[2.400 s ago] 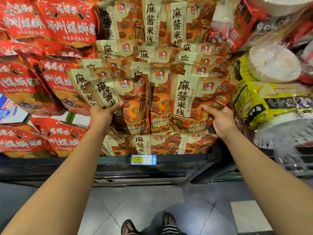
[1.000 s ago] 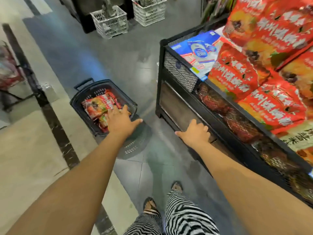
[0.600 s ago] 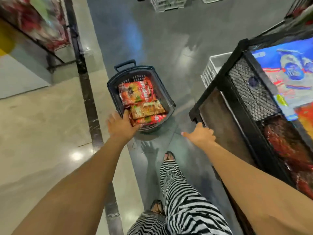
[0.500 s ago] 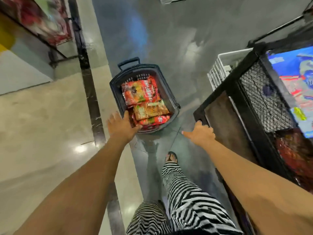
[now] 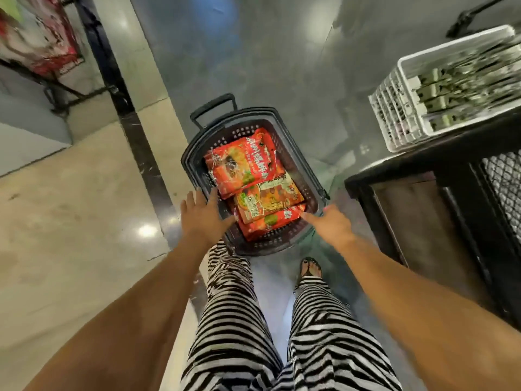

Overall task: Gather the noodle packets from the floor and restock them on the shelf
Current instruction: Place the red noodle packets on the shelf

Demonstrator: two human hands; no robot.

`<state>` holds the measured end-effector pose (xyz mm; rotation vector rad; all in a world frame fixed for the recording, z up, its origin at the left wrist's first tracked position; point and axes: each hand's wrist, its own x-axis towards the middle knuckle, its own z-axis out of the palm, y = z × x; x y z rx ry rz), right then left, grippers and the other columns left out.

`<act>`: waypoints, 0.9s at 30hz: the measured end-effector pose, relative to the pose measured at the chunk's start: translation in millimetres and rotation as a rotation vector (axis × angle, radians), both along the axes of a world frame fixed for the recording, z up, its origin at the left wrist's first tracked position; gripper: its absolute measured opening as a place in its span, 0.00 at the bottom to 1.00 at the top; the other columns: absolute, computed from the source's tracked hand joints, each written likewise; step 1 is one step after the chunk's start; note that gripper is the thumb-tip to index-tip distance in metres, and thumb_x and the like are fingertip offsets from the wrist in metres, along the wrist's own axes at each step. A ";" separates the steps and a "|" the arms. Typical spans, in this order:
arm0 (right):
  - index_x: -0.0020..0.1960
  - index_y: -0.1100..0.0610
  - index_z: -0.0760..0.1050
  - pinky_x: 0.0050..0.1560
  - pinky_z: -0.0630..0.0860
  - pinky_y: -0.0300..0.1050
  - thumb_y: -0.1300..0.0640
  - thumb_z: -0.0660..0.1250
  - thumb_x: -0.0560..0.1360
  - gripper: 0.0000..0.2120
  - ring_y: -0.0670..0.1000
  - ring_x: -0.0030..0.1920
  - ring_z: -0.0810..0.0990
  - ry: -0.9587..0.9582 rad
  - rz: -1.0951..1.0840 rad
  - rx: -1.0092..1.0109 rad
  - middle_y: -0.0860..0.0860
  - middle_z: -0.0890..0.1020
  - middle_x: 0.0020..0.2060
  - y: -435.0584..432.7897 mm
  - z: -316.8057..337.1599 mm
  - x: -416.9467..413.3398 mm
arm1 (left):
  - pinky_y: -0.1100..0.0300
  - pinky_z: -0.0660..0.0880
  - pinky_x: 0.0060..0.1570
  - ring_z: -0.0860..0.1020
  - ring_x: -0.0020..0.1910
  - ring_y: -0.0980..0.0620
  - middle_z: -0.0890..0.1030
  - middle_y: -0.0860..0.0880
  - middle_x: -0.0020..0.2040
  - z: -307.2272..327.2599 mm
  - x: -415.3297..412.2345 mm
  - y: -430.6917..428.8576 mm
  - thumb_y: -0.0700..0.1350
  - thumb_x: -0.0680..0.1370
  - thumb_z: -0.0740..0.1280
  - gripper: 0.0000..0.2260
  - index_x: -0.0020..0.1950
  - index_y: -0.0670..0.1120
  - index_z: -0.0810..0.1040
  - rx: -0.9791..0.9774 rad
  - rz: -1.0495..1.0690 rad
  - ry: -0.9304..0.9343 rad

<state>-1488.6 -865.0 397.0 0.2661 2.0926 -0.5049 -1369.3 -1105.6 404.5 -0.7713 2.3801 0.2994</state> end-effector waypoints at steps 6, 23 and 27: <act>0.47 0.52 0.73 0.56 0.71 0.50 0.43 0.65 0.78 0.11 0.61 0.65 0.75 -0.054 -0.303 0.023 0.63 0.76 0.60 -51.5 -87.1 -9.8 | 0.44 0.48 0.76 0.50 0.79 0.38 0.52 0.38 0.80 -82.0 -88.7 -67.8 0.66 0.77 0.62 0.41 0.81 0.47 0.50 0.052 -0.307 -0.026; 0.72 0.62 0.66 0.54 0.69 0.45 0.43 0.69 0.76 0.33 0.55 0.59 0.76 -0.325 -1.344 -0.016 0.55 0.76 0.63 -106.0 -338.9 52.6 | 0.42 0.61 0.71 0.62 0.74 0.36 0.61 0.36 0.76 -333.5 -181.9 -141.3 0.62 0.74 0.70 0.47 0.80 0.41 0.48 0.081 -0.366 0.051; 0.66 0.59 0.71 0.43 0.71 0.41 0.44 0.74 0.71 0.30 0.48 0.42 0.76 -0.284 -1.480 -0.104 0.51 0.80 0.50 -115.5 -349.9 59.1 | 0.43 0.68 0.65 0.69 0.67 0.34 0.72 0.34 0.66 -350.2 -194.9 -137.0 0.68 0.68 0.72 0.47 0.73 0.39 0.61 0.039 -0.317 0.063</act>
